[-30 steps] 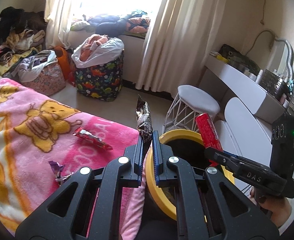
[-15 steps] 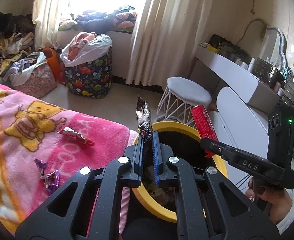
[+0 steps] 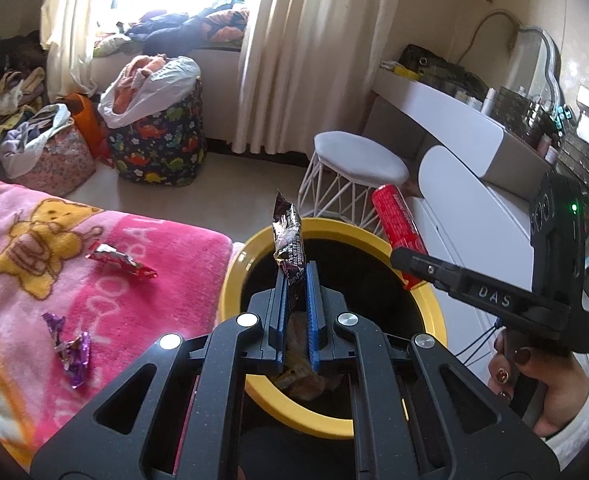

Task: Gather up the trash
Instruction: 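Open both tools to drop the silver wrapper and red tube into the bin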

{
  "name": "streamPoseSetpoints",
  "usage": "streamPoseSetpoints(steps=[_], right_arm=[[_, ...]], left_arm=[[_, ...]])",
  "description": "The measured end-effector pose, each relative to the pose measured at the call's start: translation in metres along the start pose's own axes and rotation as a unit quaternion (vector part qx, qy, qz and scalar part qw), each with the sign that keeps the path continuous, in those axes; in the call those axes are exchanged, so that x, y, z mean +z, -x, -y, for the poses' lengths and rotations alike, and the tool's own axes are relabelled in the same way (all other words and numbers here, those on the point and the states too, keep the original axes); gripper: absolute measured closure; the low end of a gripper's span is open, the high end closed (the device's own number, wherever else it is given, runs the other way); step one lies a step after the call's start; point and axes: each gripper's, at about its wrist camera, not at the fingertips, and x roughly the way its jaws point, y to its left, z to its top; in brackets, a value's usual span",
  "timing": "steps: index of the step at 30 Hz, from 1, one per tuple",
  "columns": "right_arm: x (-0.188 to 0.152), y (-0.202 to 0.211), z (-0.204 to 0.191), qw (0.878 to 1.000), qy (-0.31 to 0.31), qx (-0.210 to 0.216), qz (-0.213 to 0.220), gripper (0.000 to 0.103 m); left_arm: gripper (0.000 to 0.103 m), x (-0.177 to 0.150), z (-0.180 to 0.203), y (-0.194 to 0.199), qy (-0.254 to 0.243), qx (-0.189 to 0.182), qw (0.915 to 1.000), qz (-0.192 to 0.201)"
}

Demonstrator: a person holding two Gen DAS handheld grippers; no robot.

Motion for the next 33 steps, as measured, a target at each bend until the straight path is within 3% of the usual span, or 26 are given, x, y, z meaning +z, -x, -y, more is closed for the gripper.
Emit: streamPoseSetpoints(steps=[23, 33], right_arm=[[-0.010, -0.009, 0.037, 0.998, -0.042, -0.024, -0.028, 0.071], [-0.011, -0.012, 0.042, 0.998, -0.051, -0.020, -0.030, 0.067]], left_arm=[[0.098, -0.032, 0.032, -0.055, -0.038, -0.043, 0.9931, -0.103], [0.098, -0.036, 0.034, -0.065, -0.037, -0.051, 0.9909, -0.119]])
